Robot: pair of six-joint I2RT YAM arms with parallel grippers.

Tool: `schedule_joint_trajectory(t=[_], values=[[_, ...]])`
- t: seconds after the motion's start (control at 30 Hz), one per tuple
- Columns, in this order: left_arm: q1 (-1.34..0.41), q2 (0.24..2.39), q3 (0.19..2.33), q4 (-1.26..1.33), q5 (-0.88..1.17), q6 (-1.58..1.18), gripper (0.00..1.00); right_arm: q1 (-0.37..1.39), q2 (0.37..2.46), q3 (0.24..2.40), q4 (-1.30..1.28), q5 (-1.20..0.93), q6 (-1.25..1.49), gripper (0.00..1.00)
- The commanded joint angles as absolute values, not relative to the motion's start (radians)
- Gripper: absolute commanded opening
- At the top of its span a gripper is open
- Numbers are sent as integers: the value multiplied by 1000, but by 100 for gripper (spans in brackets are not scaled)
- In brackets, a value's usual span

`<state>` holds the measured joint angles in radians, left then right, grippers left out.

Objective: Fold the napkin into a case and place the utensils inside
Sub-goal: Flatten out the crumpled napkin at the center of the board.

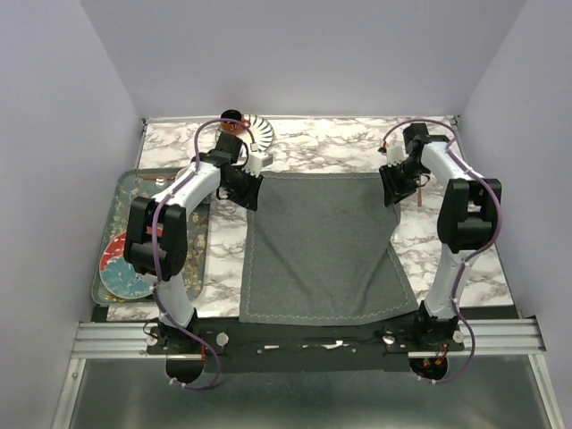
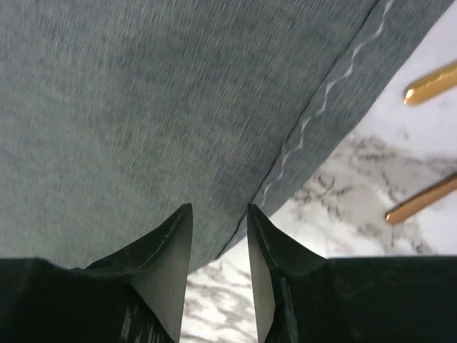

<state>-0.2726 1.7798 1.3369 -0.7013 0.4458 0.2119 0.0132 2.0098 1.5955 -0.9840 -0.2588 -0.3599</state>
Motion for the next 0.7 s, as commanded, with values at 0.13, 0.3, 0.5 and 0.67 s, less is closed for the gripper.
schedule_joint_trajectory(t=[0.13, 0.3, 0.5, 0.67], values=[[-275, 1954, 1465, -680, 388, 156, 23, 38, 2181, 1733, -930, -235, -336, 44], [-275, 2057, 1558, -713, 344, 152, 19, 41, 2266, 1848, -945, -244, -339, 43], [-264, 2131, 1629, -762, 220, 190, 16, 80, 2309, 1939, -942, -247, -342, 46], [-232, 2134, 1638, -790, 155, 222, 15, 78, 2292, 1965, -1006, -236, -353, 47]])
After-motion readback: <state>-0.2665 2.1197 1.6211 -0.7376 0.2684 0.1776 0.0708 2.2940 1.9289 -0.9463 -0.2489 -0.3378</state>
